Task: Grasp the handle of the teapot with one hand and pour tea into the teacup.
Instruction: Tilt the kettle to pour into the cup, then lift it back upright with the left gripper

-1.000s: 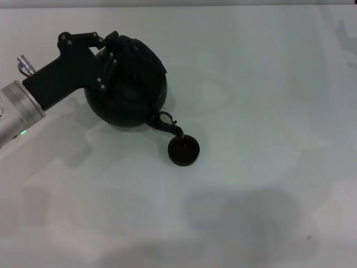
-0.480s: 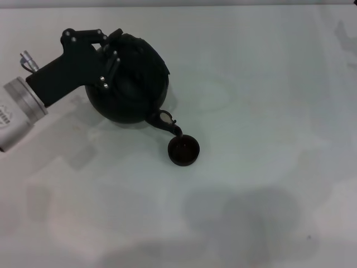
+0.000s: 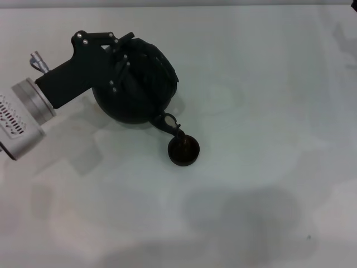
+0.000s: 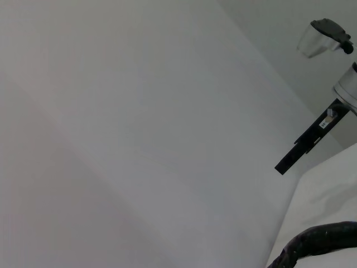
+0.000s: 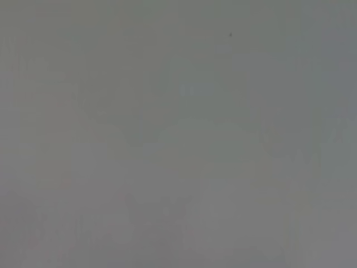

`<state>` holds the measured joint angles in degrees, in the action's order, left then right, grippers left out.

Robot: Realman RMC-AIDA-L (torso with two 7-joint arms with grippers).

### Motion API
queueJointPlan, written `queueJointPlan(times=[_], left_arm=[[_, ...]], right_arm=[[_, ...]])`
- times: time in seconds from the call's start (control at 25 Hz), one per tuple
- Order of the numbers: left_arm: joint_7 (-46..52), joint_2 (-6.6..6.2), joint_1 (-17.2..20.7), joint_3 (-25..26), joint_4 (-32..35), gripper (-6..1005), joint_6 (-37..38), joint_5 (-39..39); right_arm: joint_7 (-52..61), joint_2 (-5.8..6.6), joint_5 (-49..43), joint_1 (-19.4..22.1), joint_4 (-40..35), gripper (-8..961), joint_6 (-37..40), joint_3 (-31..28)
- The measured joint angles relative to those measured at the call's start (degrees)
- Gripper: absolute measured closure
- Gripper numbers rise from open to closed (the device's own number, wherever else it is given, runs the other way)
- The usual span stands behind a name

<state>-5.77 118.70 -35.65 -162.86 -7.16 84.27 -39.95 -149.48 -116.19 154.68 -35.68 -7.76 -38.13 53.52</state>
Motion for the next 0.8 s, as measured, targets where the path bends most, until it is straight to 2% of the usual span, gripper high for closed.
queueJointPlan(times=[0.8], left_arm=[[0.2,0.07,-0.4,0.0,0.1,902,-0.2,0.0]], right_arm=[[0.5,0.0,0.0,-0.1,0.0,123,0.0,0.0]])
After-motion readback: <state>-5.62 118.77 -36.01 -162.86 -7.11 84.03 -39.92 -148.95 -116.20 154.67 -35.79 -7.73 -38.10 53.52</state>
